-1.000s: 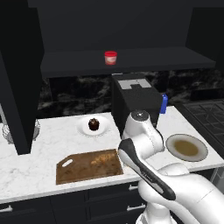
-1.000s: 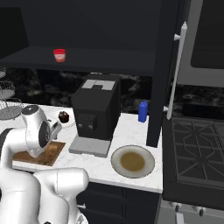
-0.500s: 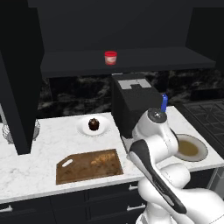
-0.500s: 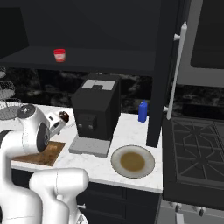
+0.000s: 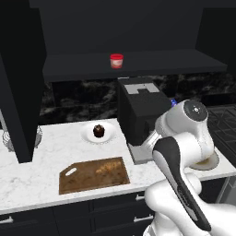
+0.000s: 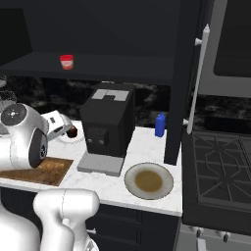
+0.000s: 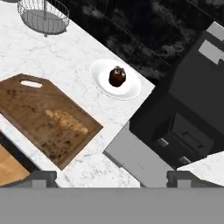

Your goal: From the different types of pastries on the counter, select a croissant and place it on the cutting board. Then retrieve a jar of jam from the cabinet and place it alongside the croissant on the cutting board.

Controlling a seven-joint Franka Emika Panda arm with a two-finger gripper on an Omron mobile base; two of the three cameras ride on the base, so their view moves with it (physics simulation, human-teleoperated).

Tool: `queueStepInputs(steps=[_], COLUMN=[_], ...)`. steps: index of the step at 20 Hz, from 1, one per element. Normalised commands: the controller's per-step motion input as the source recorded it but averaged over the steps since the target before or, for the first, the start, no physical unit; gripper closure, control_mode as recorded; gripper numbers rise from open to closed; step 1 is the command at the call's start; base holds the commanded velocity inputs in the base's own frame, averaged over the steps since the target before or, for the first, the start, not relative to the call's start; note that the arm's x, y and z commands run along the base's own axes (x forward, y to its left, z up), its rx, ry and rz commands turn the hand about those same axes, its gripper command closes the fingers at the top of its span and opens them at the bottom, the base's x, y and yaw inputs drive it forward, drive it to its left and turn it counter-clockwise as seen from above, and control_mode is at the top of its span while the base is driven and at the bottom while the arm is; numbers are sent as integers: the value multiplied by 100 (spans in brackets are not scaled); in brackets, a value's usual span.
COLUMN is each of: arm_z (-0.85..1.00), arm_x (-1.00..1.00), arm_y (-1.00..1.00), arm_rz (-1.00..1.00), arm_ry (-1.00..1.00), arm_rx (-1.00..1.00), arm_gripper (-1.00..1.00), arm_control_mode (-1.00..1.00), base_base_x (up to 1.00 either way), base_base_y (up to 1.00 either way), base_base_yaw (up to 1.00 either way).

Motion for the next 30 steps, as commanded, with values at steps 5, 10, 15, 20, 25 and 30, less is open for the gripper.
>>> queueStepInputs(steps=[5,10,15,20,25,30], arm_z=[78,74,78,16,27,65], arm_x=[-19,-2,0,-1,3,8], arm_y=[-2,0,0,2,6,-15], arm_rz=[-19,-21,-18,-25,-26,-2], arm_ry=[-21,-12,0,-26,-14,0], arm_rx=[13,7,12,5,5,26], arm_gripper=[-100,-100,-100,-100,-100,-100], arm_control_mode=[-100,-100,-100,-100,-100,-100], base_base_x=[0,0,0,0,0,0], base_base_y=[0,0,0,0,0,0], base_base_yaw=[0,0,0,0,0,0])
